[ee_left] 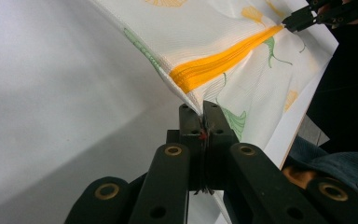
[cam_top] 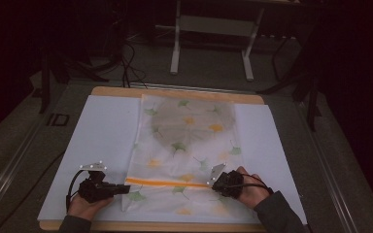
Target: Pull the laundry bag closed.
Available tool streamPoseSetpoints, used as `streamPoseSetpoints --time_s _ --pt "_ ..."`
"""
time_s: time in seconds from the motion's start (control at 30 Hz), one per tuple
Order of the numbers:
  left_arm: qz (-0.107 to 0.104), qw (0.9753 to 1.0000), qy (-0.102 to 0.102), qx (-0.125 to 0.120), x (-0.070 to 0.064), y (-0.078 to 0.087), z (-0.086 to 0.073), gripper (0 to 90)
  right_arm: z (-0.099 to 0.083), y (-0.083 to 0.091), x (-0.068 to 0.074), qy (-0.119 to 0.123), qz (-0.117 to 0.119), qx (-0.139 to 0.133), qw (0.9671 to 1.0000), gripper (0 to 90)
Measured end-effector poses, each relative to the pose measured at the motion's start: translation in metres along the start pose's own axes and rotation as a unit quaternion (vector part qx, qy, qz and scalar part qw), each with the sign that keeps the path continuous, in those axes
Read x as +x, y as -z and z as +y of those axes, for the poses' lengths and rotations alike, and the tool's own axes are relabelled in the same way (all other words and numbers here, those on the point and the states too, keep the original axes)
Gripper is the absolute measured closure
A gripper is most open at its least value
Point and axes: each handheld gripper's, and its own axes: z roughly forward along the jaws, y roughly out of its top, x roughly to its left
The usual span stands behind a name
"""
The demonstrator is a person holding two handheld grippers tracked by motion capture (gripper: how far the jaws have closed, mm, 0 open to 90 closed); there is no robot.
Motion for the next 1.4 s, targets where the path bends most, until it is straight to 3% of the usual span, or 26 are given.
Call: streamPoseSetpoints --time_s 0.87,1.4 --pt "-0.004 1.0 0.001 0.0 0.001 -0.001 0.0 89.1 -0.017 0.009 -0.008 -0.014 -0.003 -0.003 0.9999 90.0" --pt "-0.006 1.0 0.005 0.001 0.003 0.0 0.001 89.0 -0.031 0.02 -0.014 -0.017 -0.023 0.009 0.9995 90.0"
